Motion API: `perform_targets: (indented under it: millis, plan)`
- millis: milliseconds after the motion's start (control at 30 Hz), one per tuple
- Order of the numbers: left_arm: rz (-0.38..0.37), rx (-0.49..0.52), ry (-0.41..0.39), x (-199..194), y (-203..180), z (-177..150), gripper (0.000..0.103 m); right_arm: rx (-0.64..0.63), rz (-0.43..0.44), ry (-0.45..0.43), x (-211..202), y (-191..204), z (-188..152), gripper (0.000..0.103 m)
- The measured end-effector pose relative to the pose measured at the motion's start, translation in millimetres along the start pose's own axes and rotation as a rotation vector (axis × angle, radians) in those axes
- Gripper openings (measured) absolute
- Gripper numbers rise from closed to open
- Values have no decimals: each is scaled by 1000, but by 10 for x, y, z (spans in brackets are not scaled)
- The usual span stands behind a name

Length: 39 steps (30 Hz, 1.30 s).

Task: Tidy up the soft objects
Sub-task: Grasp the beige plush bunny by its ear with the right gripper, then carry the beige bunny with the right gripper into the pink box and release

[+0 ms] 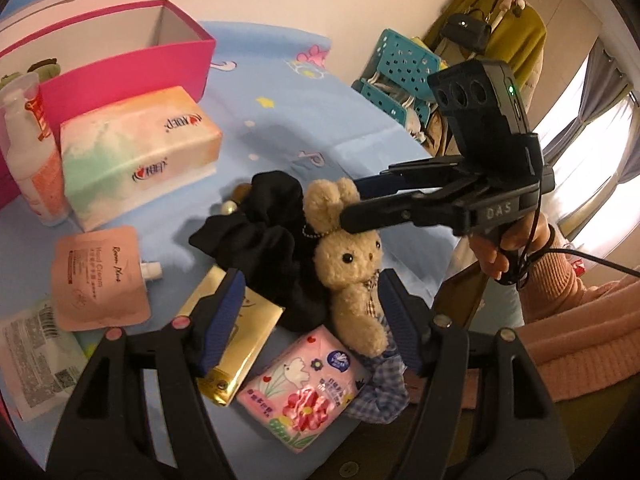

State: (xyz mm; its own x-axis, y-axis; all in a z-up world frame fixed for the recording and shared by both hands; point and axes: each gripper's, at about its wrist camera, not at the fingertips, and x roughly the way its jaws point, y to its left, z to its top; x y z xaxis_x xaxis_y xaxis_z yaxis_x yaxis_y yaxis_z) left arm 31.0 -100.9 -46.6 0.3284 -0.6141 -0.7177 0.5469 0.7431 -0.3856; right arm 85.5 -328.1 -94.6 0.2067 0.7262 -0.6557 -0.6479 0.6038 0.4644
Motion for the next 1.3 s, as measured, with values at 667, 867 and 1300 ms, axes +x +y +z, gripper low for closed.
perform_targets:
  millis: [667,867,1300]
  plan:
    - [-10,-80,-18,21,141,62,70,113,183,-294,-220,193,498,15]
    - [9,-183,-15,168,403,184,48,264,155,-281,-63,-192,440,15]
    - [-5,-240,-27,183,516,360,32,175,5,-270,-150,-177,366,17]
